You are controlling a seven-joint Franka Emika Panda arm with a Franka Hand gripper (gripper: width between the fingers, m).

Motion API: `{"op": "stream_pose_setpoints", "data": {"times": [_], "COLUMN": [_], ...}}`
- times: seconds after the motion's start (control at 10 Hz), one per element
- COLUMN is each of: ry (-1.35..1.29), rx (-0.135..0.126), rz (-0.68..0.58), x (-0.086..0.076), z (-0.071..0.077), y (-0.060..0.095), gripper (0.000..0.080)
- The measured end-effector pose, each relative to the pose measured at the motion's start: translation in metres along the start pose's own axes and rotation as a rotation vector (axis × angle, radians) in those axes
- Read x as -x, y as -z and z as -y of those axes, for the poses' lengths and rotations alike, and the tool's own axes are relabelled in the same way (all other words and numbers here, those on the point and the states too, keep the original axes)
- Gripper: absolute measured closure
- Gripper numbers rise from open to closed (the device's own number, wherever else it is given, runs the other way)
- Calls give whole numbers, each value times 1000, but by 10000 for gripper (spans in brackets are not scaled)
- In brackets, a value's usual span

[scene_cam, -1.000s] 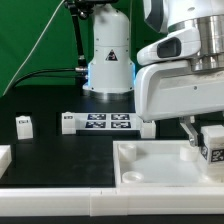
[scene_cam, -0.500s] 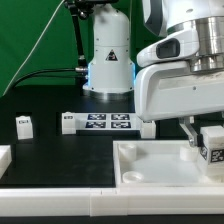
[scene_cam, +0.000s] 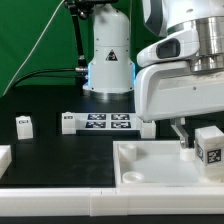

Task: Assemble one leg

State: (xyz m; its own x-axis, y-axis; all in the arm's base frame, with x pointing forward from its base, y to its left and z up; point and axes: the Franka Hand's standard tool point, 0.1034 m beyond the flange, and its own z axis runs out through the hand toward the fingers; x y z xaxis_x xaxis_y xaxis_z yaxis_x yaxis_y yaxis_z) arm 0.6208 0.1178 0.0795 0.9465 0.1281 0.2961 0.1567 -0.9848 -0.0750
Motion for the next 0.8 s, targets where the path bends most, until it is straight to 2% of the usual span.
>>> {"op": "stream_pose_setpoints", "data": {"times": [0.1, 0.2, 0.5, 0.7, 0.8], "ry": [0, 0, 1, 7, 6], "rx": [0, 0, 0, 3, 2], "rz": [0, 0, 0, 7, 23], "x": [0, 0, 0, -6, -4], "z": [0, 0, 0, -8, -8], "y": [0, 0, 0, 14, 14], "gripper": [170, 156, 151, 151, 151]}}
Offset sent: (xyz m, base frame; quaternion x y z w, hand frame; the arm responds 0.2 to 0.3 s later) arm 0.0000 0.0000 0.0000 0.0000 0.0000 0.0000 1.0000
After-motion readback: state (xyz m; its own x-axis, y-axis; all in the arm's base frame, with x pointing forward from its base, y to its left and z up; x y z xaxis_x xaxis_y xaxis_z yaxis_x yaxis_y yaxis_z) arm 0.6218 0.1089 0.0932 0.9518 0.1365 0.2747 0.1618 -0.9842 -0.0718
